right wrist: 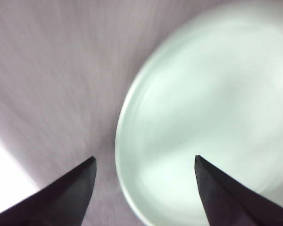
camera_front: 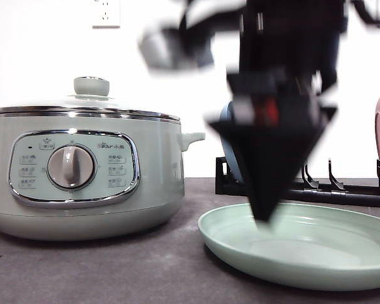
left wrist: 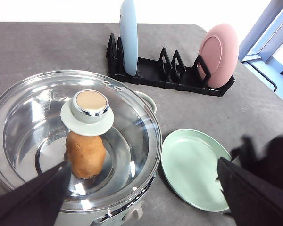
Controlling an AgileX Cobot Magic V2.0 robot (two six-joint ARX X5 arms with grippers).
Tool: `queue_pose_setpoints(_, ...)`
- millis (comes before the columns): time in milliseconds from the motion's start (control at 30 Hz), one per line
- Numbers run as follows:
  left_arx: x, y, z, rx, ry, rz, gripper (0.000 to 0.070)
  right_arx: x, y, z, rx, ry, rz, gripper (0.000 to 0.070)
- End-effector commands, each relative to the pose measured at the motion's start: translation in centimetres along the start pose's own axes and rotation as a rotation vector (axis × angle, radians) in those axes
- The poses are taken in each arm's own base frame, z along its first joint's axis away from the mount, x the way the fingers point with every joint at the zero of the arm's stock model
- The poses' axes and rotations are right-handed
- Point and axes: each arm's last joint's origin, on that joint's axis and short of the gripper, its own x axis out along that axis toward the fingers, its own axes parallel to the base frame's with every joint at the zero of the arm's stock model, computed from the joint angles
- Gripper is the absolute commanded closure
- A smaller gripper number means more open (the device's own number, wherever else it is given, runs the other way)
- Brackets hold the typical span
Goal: Transfer potato from steamer to green plate
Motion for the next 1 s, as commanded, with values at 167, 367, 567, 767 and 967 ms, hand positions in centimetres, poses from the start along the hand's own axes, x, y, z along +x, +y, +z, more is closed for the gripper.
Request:
queue_pose_setpoints(167,-0.3,-0.3,0.6,0.027,-0.024,-0.005,0.0066,-7.5,-2.3,0.9,0.094,-0.291,0.061,0.0284)
queue_pose_setpoints(367,-0.3,-0.3,0.6,0.019,-0.024,-0.005,0.0066,-13.2,-5.3,0.6,0.163,-0.509,0.165,0.0284)
queue_pose_setpoints(567,-0.3,-0.3,0.6,0.012,-0.024,-0.005,0.0067,-16.5,-7.7,0.1,0.186,-0.673,0.386,0.0284)
queue_pose_setpoints(767,-0.3,-0.3,0.6,-0.002,-0.024,-0.005,0.0066,-16.5,-8.8,-0.4,0.199,-0.676,0.478,0.0284)
queue_pose_setpoints(967,-0.3,-0.3,0.6,-0.004,-0.024,-0.005,0.0067,-16.5,-8.9,-0.4,0.201,-0.678,0.473,0.0284)
